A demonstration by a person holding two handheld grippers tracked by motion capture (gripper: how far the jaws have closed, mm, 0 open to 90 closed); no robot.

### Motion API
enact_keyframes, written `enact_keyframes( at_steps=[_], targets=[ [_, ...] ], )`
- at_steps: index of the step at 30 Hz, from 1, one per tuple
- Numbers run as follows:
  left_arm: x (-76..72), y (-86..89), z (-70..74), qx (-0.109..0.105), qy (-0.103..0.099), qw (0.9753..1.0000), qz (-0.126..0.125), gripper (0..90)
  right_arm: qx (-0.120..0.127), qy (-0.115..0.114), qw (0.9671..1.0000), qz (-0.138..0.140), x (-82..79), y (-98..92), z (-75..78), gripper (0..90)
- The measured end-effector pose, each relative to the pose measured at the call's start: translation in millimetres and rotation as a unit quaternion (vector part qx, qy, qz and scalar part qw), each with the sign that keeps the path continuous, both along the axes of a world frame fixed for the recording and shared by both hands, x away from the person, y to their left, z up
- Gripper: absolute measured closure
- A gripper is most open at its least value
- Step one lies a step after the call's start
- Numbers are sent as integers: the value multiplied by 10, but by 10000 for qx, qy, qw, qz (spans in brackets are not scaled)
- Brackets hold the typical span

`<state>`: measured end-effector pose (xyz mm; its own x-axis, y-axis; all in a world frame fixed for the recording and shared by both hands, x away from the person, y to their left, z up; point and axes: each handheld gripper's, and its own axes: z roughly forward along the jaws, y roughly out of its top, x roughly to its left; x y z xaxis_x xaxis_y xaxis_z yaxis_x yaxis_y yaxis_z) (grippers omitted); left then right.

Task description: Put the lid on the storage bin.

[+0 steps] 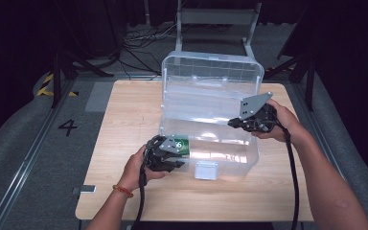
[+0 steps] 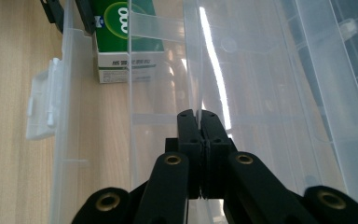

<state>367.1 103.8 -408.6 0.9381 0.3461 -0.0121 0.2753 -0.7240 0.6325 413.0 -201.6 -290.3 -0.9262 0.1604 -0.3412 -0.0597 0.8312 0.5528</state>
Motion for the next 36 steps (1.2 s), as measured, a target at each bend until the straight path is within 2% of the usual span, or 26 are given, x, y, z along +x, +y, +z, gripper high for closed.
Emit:
enact_keyframes(
  at_steps=[4,15,25,29,32,34,36],
  targets=[
    [0,4,0,9,-24,10000,-21,709,-46,-13,10000,-8,-27,4,-5,889],
    [-27,0,-10,-21,-138,9999,44,684,33,41,9999,107,-104,-7,-62,887],
    [-41,-7,-10,-102,-46,9997,212,648,88,137,9997,185,-134,-29,-93,887],
    [-89,24,42,-51,-18,9996,272,553,88,121,9997,187,-147,-32,-100,886],
    [-130,84,116,-1,43,9991,413,456,122,149,9997,172,-152,-45,-107,885],
    [-154,150,181,-127,31,9983,569,417,89,149,9997,186,-161,-38,-110,886],
    [-177,223,233,-389,105,9968,686,383,76,148,9997,203,-169,-34,-115,885]
  ],
)
